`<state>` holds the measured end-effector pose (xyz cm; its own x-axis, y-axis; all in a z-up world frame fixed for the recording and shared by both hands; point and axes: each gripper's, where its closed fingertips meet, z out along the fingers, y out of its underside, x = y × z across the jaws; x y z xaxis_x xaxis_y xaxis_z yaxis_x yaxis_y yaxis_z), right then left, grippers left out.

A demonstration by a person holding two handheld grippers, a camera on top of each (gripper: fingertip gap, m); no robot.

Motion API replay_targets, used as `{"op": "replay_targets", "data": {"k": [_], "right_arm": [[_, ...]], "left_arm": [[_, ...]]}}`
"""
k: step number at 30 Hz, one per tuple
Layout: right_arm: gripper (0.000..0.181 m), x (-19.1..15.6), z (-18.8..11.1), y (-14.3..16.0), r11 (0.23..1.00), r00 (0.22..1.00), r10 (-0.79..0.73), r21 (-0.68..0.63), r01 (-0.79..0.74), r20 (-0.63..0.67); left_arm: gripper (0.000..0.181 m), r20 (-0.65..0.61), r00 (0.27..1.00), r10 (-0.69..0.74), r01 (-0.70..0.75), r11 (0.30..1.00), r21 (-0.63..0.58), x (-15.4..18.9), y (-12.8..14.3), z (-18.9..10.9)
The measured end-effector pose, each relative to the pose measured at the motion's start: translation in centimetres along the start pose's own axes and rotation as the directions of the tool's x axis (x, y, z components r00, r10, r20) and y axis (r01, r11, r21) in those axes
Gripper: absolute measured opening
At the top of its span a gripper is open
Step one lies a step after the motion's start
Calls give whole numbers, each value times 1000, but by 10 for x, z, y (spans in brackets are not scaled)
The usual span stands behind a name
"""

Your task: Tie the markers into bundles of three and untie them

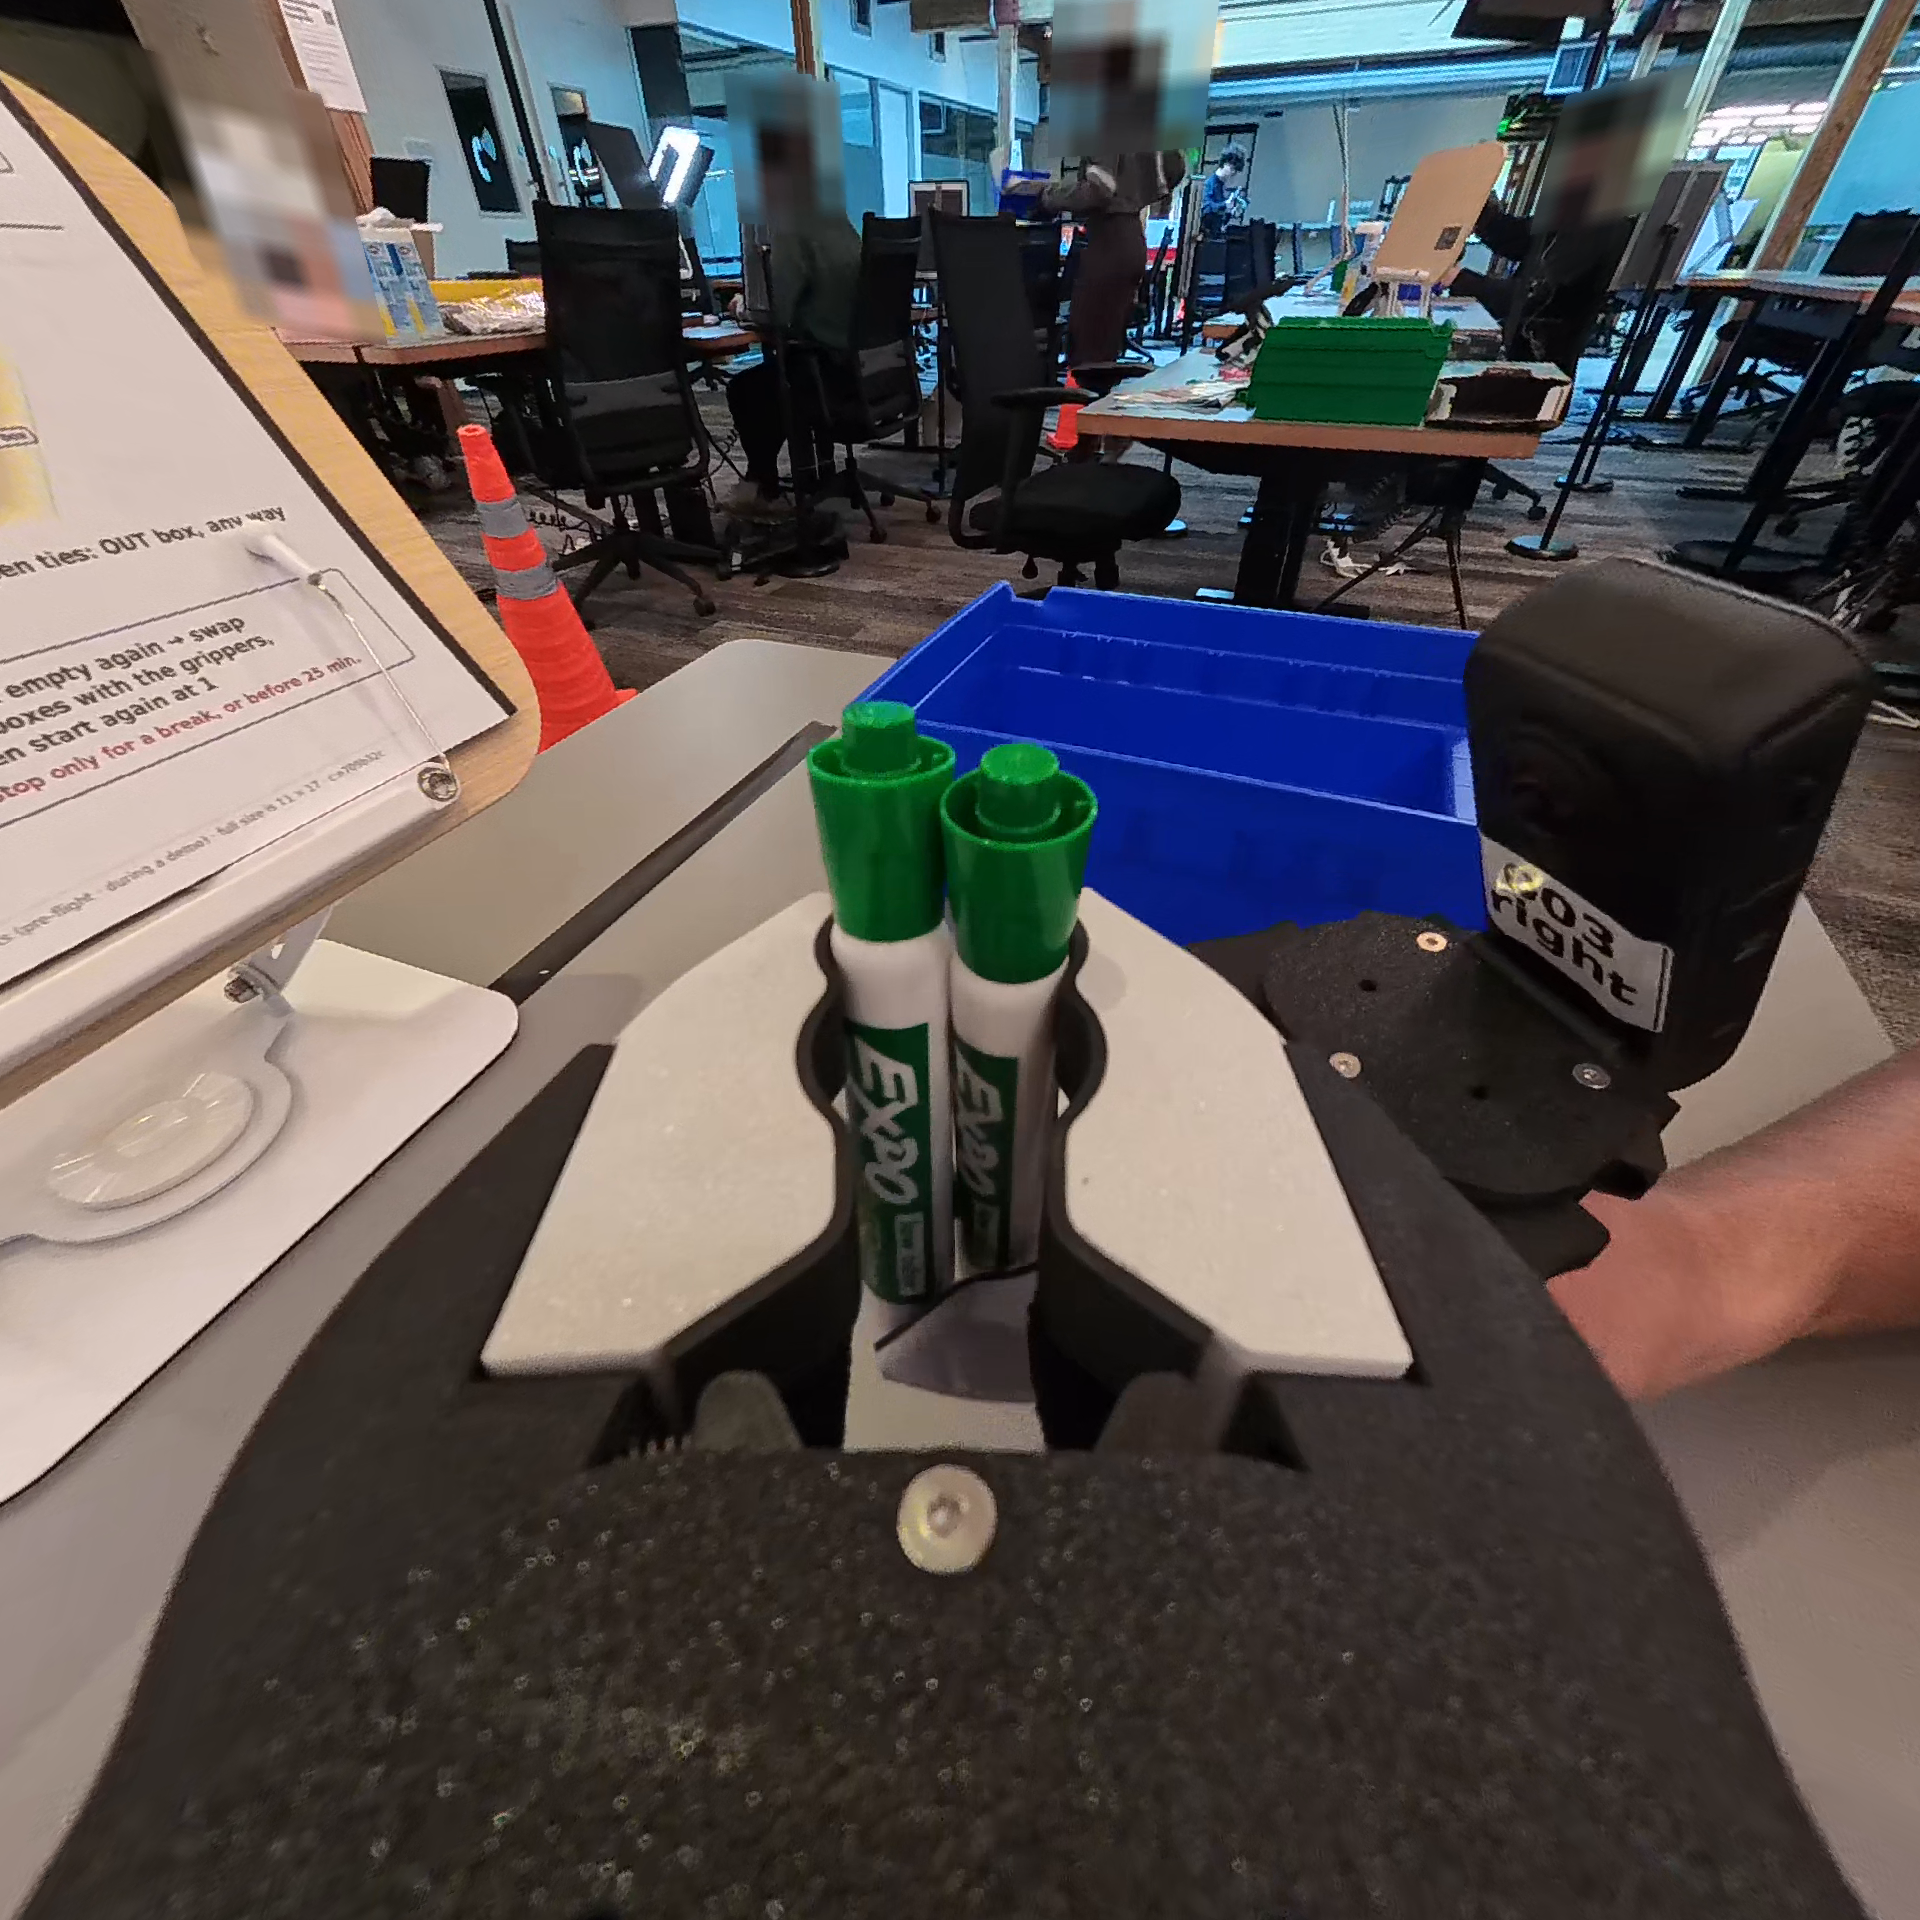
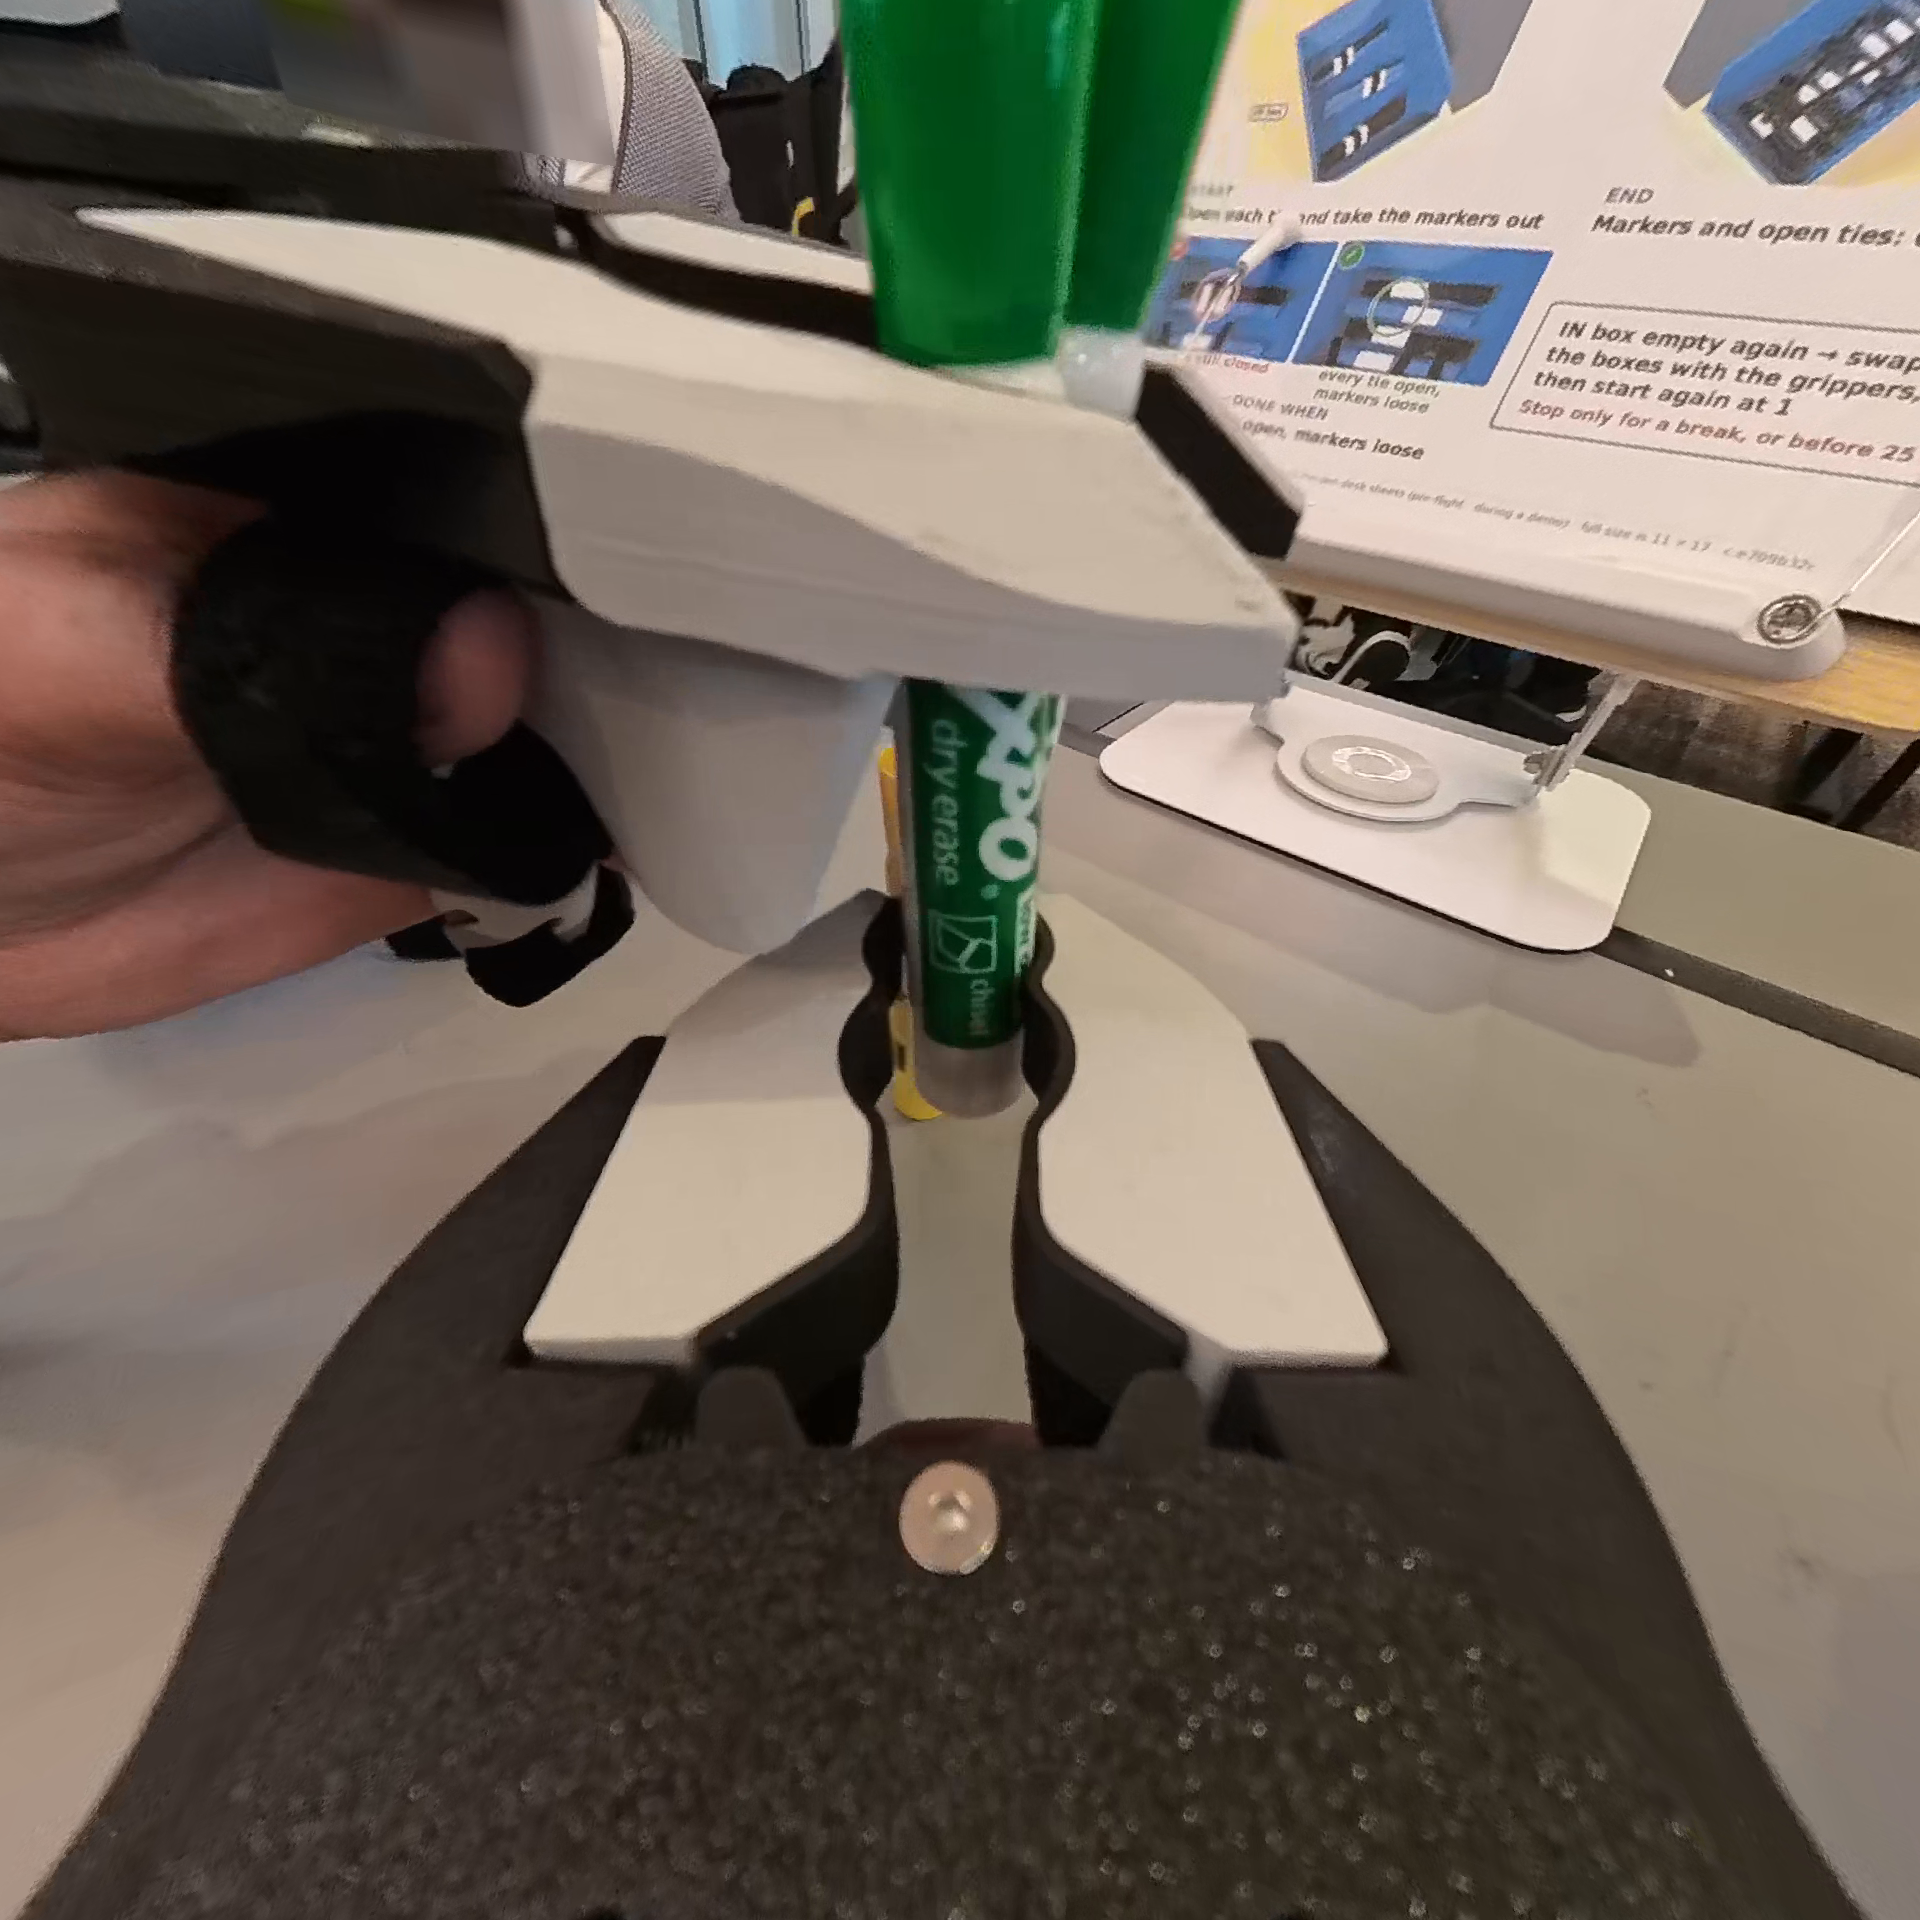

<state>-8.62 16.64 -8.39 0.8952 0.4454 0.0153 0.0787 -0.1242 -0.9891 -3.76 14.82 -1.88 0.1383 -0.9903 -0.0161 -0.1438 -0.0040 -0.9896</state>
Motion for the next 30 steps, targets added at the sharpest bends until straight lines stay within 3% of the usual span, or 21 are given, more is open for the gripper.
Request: {"op": "replay_targets", "data": {"k": [15,20,30], "right_arm": [[19,12,0,5,999,998,34,-19,-34,-44],[37,11,2,10,999,999,7,-44,-9,-44],[47,-1,1,-1,1000,999,8,21,-9,44]], "left_arm": [[36,15,1000,-23,24,1000,-13,-7,6,-2],[36,30,999,-31,31,999,-8,-12,6,-4],[36,49,998,-25,25,1000,-3,-20,3,-13]]}}
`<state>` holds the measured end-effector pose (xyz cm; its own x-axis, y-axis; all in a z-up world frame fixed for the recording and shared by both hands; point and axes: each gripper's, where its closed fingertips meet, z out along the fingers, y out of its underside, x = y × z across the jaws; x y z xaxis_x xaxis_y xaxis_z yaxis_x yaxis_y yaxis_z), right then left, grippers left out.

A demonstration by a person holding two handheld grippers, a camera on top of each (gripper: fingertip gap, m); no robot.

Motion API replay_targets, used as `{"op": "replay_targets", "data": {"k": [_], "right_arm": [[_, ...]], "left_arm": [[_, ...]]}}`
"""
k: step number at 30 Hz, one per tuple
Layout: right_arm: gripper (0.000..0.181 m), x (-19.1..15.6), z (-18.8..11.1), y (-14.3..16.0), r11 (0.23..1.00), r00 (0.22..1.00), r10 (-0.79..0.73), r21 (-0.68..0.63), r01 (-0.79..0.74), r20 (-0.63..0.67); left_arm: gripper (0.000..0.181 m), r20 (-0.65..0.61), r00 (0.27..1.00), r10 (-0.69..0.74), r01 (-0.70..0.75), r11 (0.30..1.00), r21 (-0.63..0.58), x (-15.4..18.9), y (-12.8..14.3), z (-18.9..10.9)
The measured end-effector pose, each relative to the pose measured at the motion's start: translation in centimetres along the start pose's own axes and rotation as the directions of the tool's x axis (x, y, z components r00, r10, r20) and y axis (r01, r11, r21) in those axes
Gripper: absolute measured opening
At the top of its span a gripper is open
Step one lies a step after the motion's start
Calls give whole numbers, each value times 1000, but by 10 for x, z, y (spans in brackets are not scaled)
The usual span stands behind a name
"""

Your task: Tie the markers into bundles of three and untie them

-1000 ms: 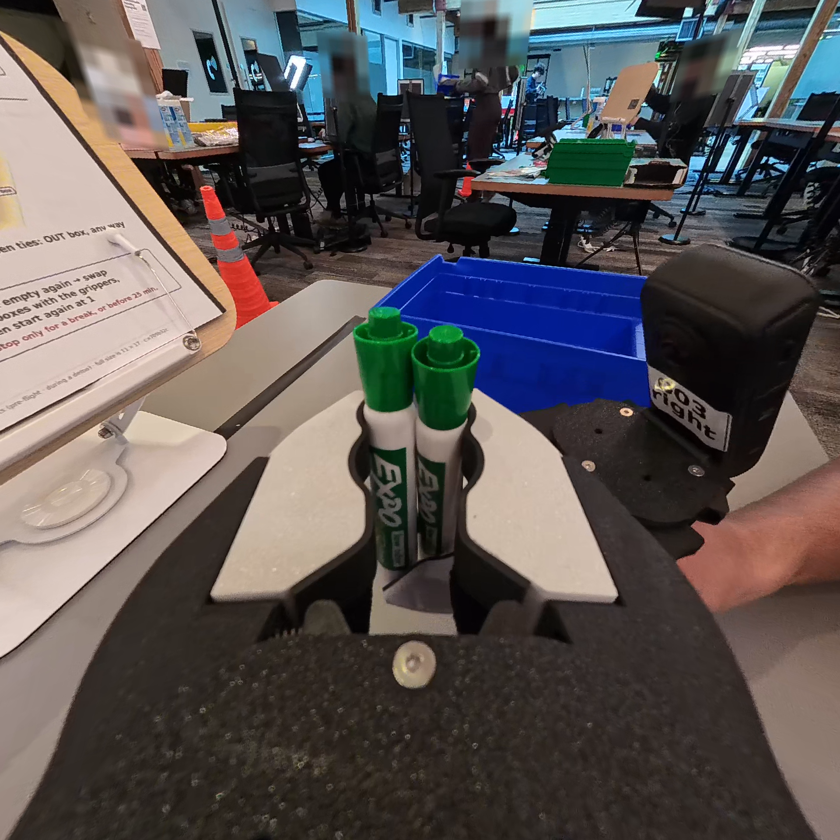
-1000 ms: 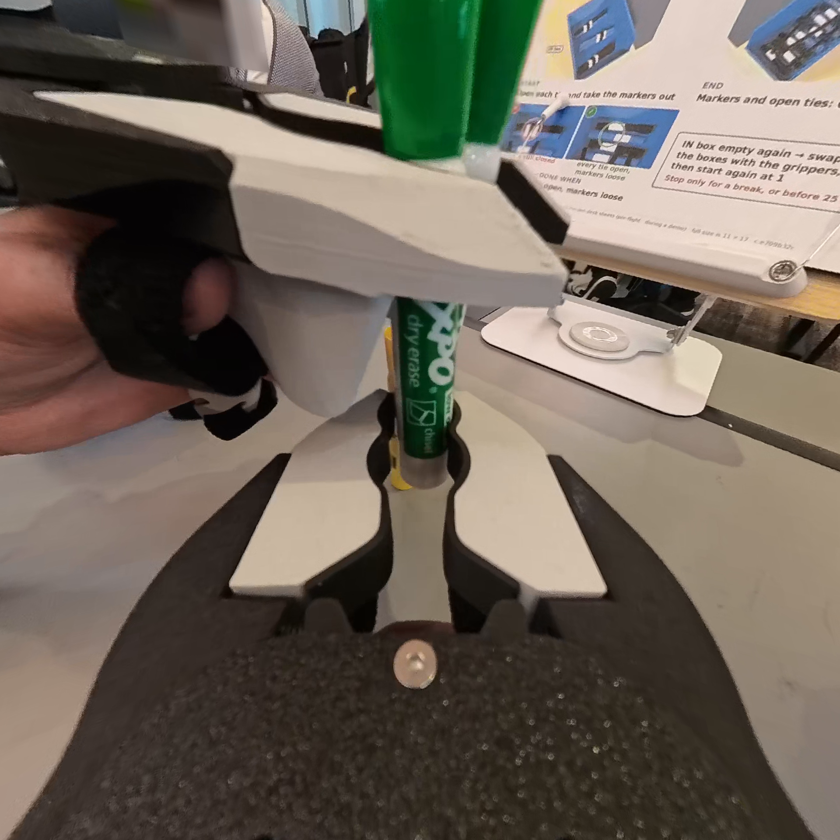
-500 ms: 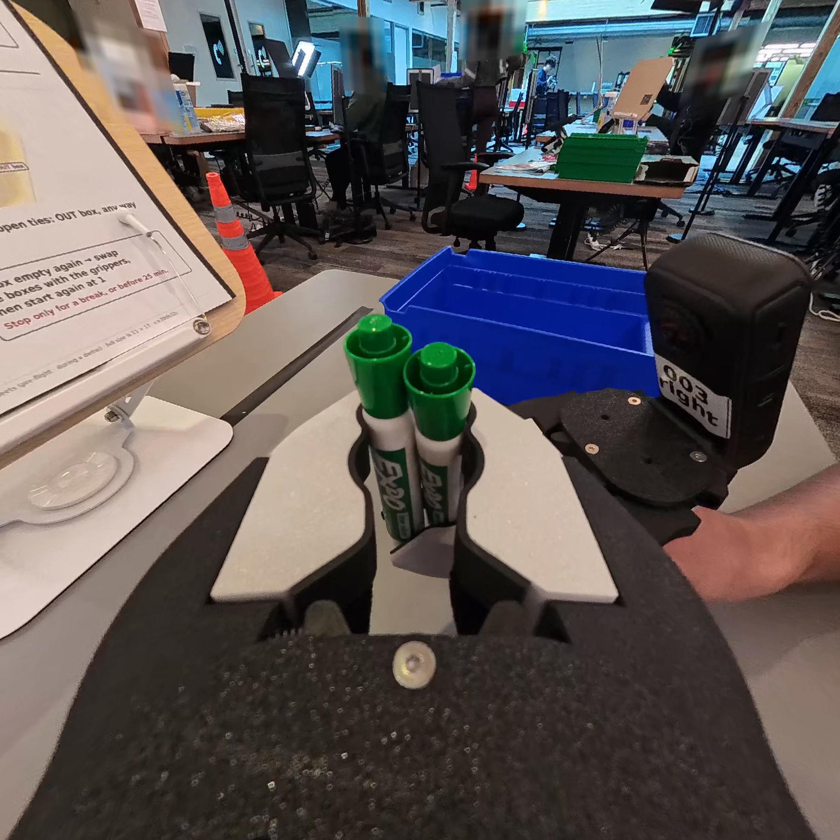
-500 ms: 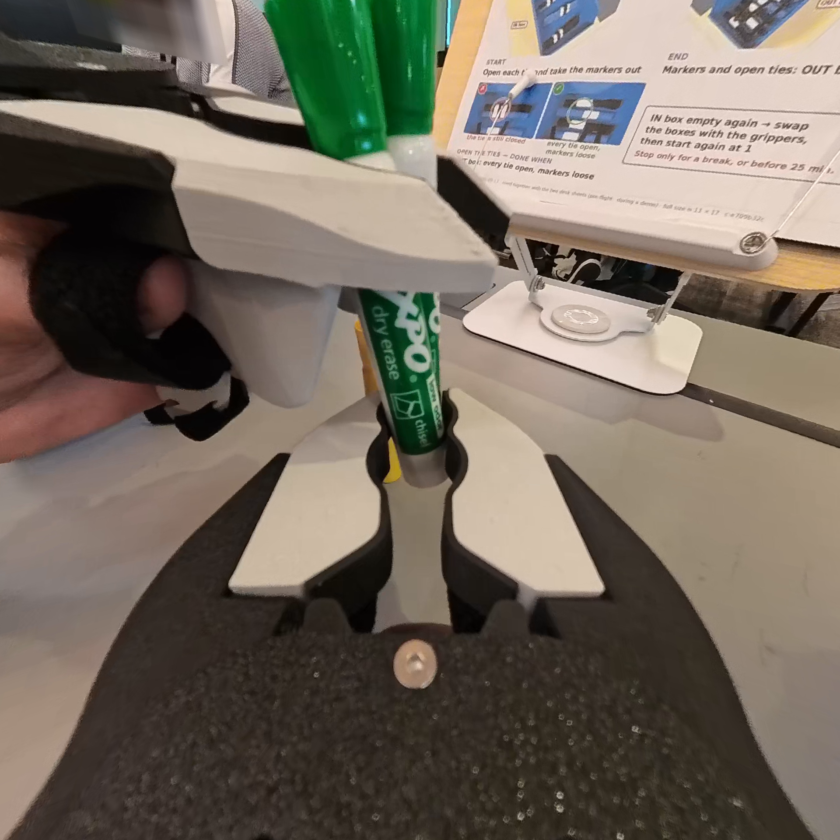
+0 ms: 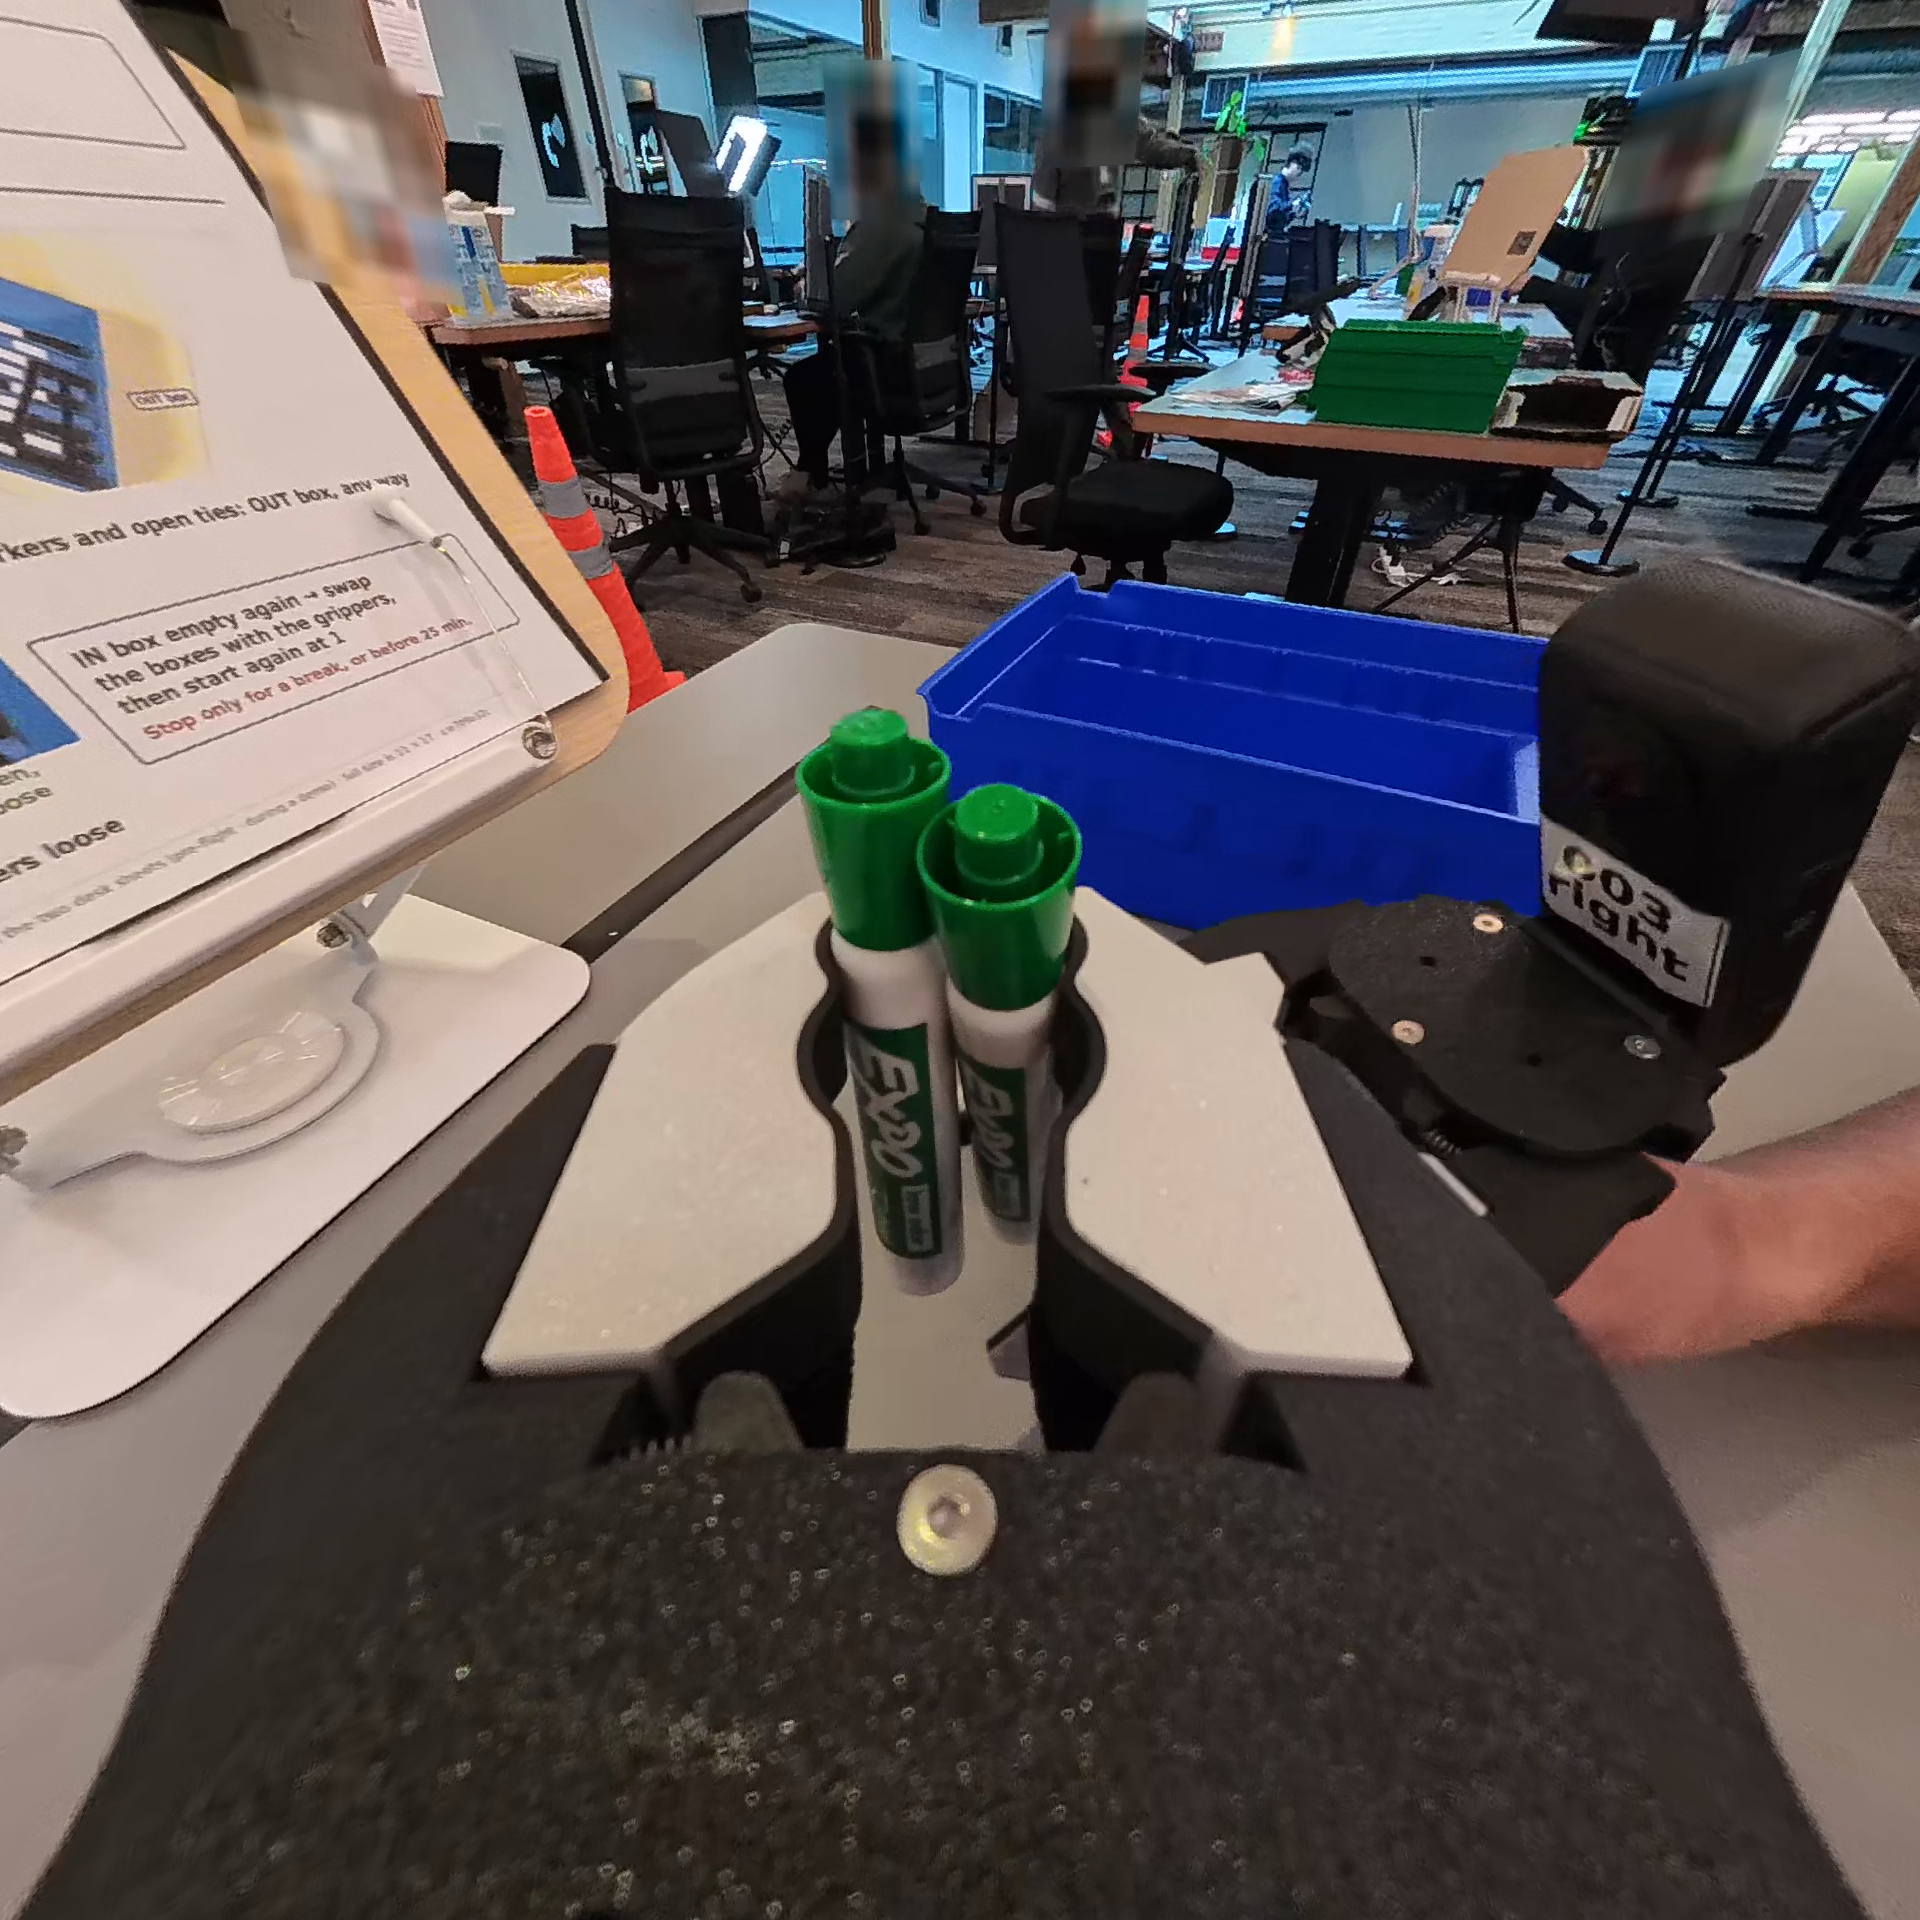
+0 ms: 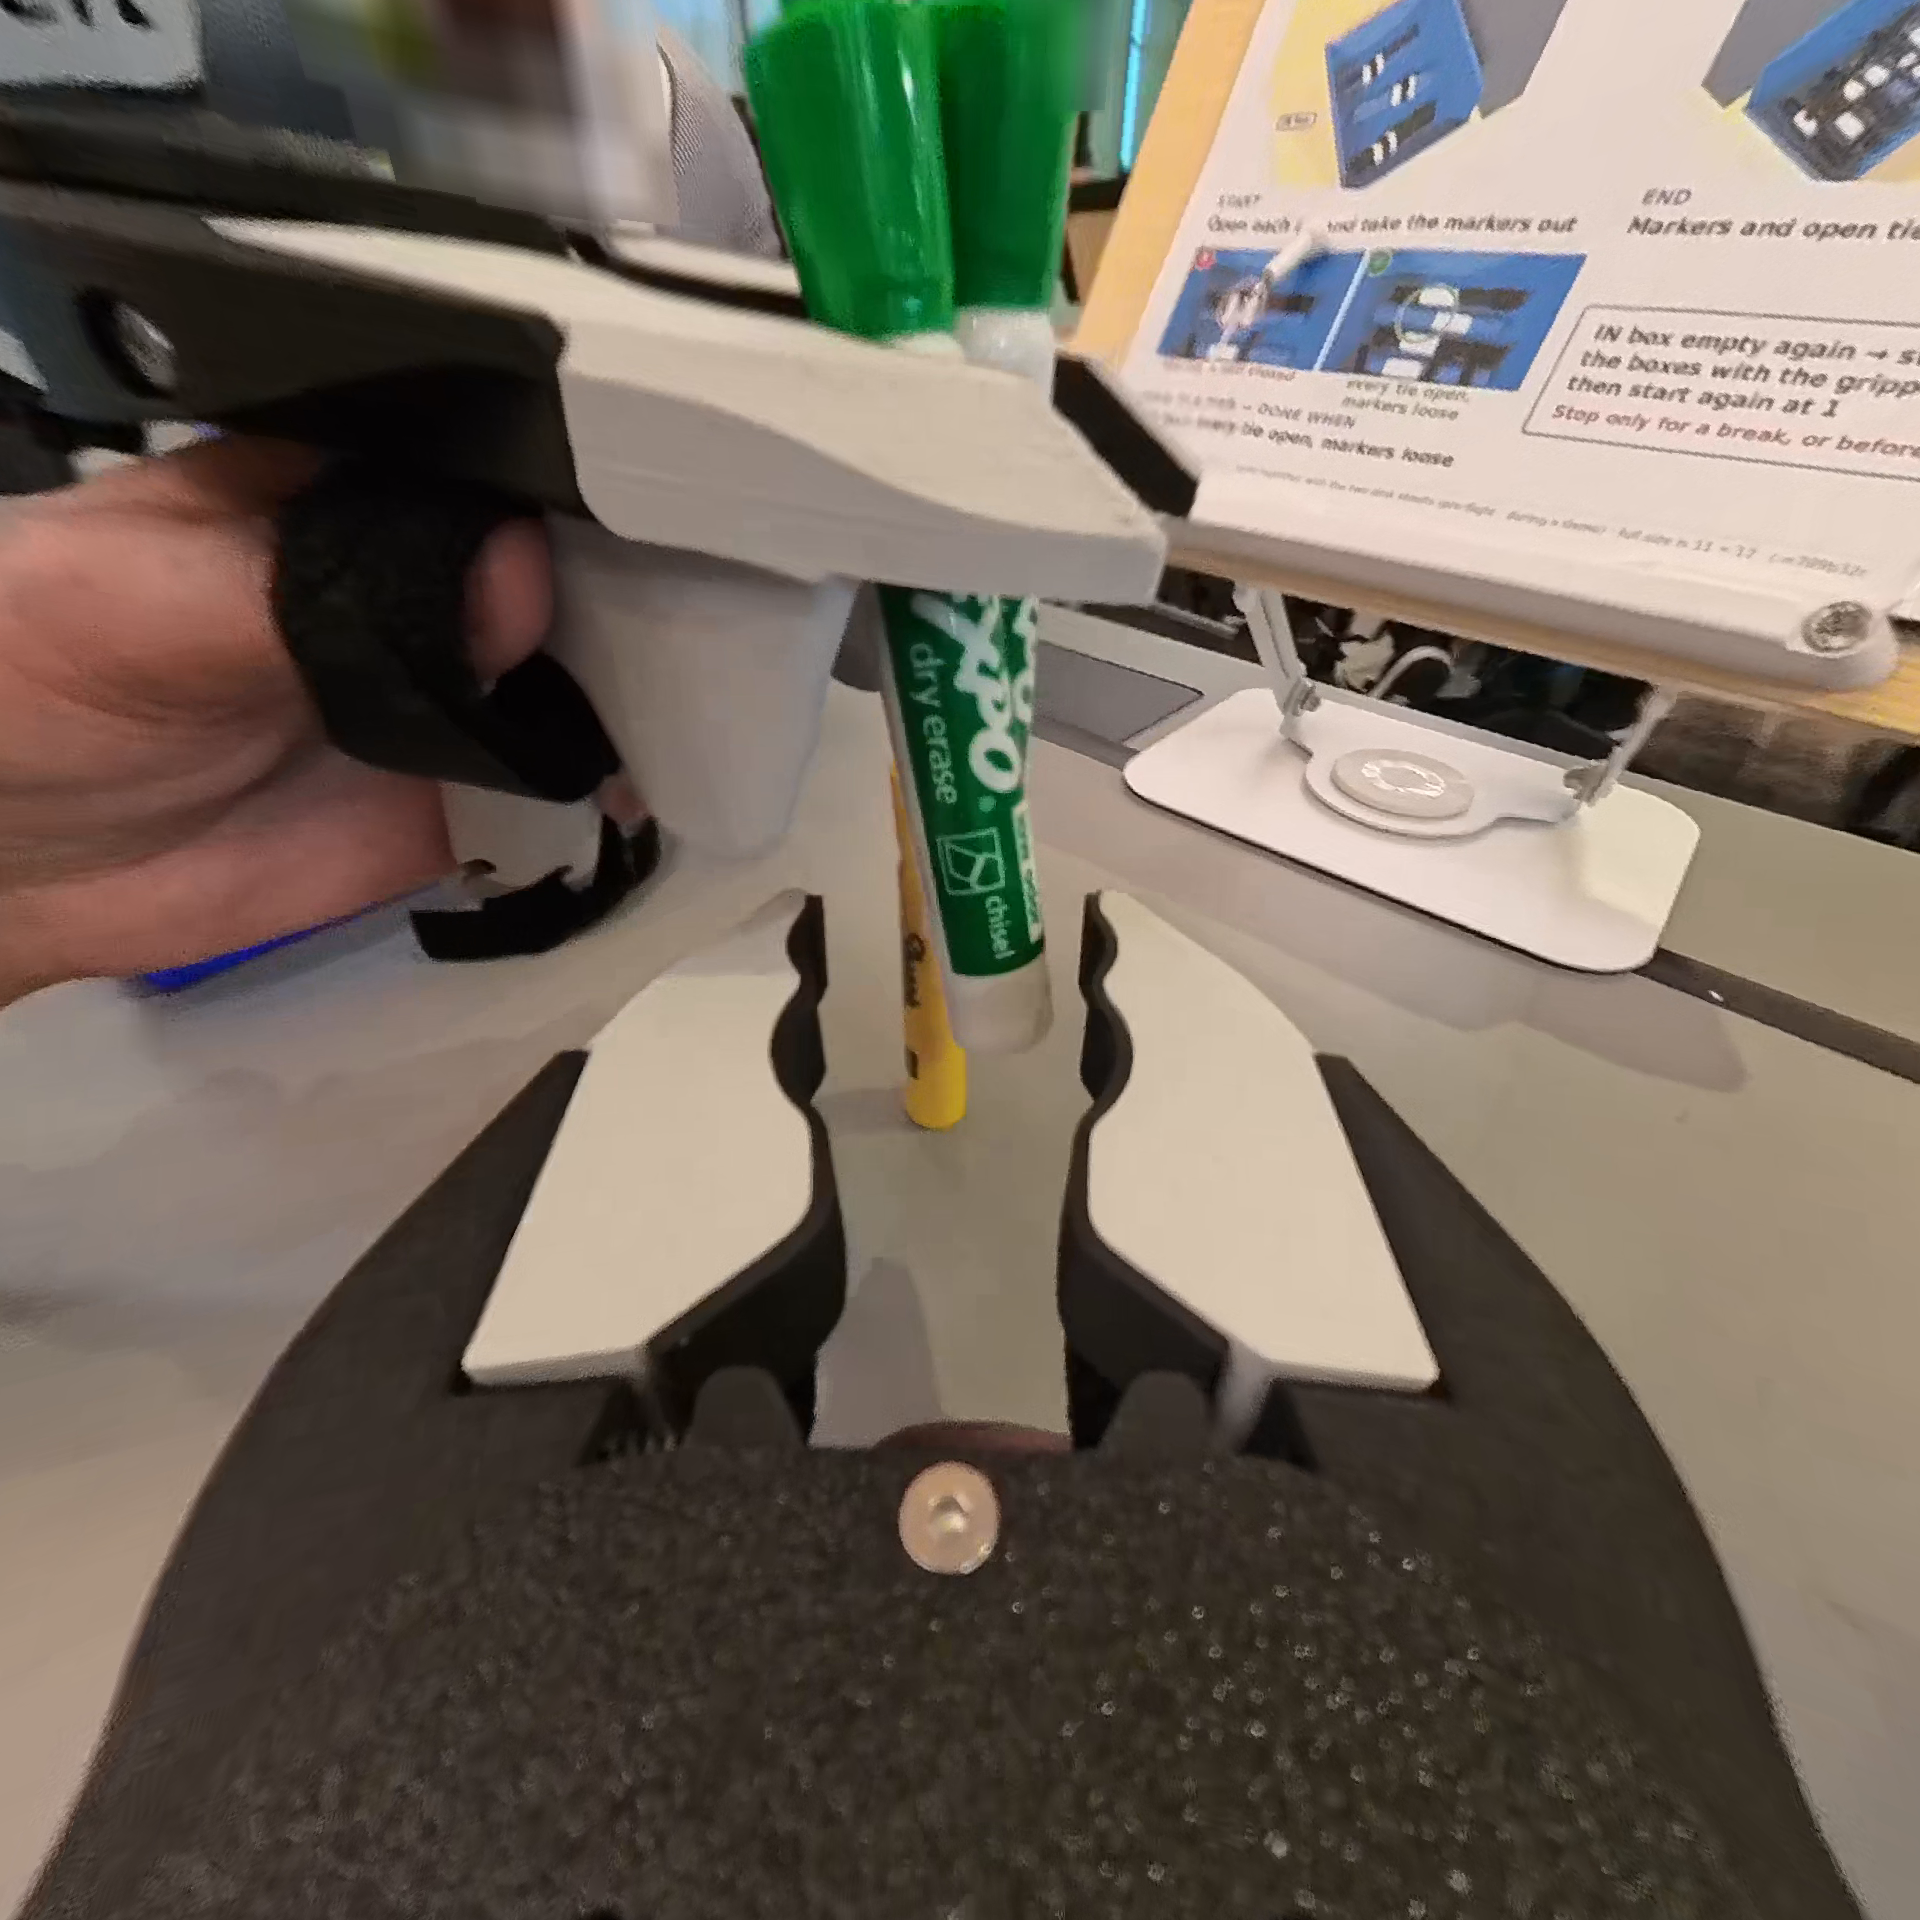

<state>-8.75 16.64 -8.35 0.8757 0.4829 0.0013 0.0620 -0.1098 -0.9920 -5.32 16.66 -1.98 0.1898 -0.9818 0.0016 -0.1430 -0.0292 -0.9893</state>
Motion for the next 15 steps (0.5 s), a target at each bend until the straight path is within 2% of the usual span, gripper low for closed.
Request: {"op": "replay_targets", "data": {"k": [7,10,13,15], "right_arm": [[50,8,-26,-36,985,995,-26,171,9,98],[56,17,-34,-42,986,988,-61,160,39,141],[56,14,-48,-67,985,971,8,167,-49,237],[59,7,-52,-82,992,963,26,116,-59,267]], "left_arm": [[36,18,999,35,-35,999,-5,-2,-3,-5],[36,28,998,48,-48,999,-8,0,-4,-7],[36,35,998,47,-47,999,2,5,-4,-8],[36,35,998,54,-54,999,-3,9,-2,-5]]}}
